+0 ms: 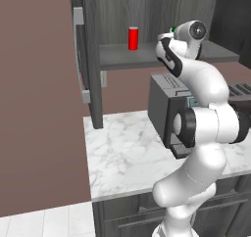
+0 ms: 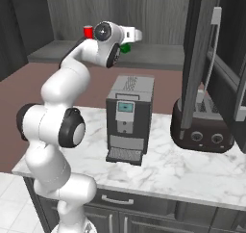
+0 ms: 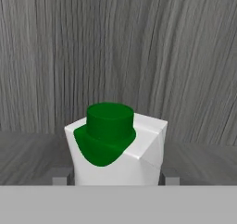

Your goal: Sort all alcoholic drinks to one cabinet, and non-alcoholic drinks to the other.

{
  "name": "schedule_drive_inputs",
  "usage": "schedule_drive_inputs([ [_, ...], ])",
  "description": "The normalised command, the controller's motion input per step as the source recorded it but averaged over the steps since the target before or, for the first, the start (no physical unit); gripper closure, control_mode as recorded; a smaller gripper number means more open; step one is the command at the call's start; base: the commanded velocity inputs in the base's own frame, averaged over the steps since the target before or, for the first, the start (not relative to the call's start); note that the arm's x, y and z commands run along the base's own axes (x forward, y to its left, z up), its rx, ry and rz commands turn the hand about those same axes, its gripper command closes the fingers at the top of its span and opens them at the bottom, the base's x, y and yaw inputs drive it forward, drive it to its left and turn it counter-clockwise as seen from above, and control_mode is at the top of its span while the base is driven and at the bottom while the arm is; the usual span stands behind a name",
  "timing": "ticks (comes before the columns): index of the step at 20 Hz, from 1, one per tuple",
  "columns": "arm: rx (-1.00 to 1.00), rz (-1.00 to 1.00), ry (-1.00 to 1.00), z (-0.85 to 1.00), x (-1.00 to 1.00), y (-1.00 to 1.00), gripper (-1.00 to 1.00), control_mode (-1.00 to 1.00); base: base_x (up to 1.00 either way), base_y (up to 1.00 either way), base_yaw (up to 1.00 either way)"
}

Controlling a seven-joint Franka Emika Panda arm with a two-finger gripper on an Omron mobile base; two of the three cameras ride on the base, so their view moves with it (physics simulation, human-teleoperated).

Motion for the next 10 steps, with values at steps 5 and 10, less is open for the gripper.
schedule_drive_inputs([
  [5,0.02,0.0,0.0,-0.27,0.22,-0.04,1.0,-1.0,0.0,0.0,0.0],
  [10,0.02,0.0,0.0,-0.21,0.03,0.0,1.0,-1.0,0.0,0.0,0.0],
])
